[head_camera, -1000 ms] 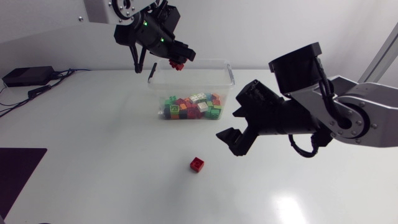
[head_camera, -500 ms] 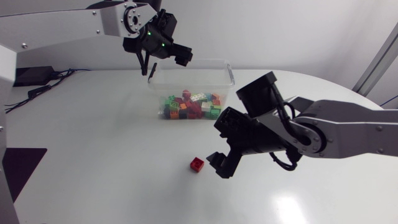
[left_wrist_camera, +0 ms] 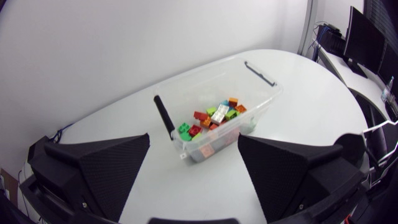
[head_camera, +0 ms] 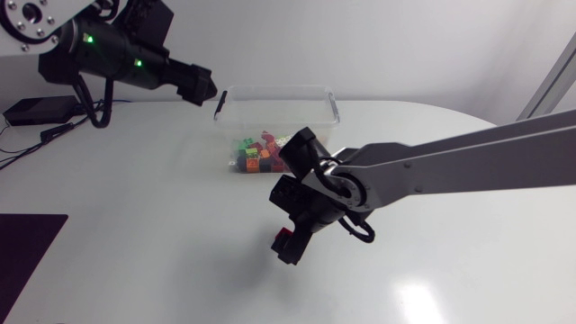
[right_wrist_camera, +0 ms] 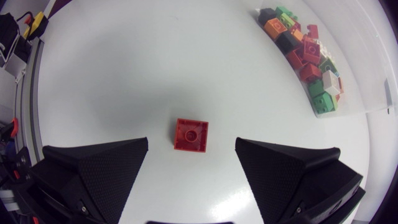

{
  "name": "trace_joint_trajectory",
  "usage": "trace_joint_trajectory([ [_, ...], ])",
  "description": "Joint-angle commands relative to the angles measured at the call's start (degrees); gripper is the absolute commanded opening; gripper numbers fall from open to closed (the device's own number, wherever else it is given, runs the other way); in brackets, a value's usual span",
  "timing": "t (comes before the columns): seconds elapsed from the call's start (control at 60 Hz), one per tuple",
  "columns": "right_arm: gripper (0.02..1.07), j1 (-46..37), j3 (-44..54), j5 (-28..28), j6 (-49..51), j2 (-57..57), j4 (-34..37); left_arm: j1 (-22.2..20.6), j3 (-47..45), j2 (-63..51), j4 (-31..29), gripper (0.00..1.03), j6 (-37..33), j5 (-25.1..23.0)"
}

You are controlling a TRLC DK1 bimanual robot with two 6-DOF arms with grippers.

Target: Place the duplo bricks in the container

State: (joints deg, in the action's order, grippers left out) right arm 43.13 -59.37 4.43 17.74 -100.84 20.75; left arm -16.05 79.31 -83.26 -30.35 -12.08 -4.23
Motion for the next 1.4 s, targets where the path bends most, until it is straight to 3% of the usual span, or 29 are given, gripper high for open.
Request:
trace_joint_trajectory([
  [0.0,1.02,0.37,-3.12,-0.47,-1.83,-4.28,2.10,0.94,-4.69,3.11,-1.29,0.99,-2.25,-0.34],
  [0.167,1.01,-0.07,-6.54,-0.65,-2.44,-8.94,4.30,1.73,-11.72,7.68,-1.29,0.99,-3.39,-0.34],
  [0.333,0.85,-0.07,-9.00,-1.70,-3.67,-12.63,5.35,2.61,-17.43,11.19,-0.06,0.99,-3.83,-0.43],
  [0.5,0.34,-0.33,-9.80,-2.23,-3.94,-14.12,5.97,2.61,-21.12,14.97,0.64,0.99,-3.83,-0.43],
  [0.683,0.32,-0.51,-9.80,-2.58,-3.67,-10.87,8.25,2.78,-25.69,19.98,1.78,0.99,-3.30,-0.34],
  [1.05,0.32,-5.87,-16.56,-3.72,-2.80,6.97,15.02,7.79,-37.12,29.65,6.09,0.99,-3.57,-0.34],
  [1.25,0.32,-8.95,-22.28,-3.81,-3.15,8.90,12.82,9.37,-41.95,32.02,8.82,0.99,-3.74,-0.34],
  [1.383,0.33,-10.35,-24.74,-3.90,-4.03,8.46,7.46,10.60,-44.06,34.05,9.25,0.99,-4.27,-0.34],
])
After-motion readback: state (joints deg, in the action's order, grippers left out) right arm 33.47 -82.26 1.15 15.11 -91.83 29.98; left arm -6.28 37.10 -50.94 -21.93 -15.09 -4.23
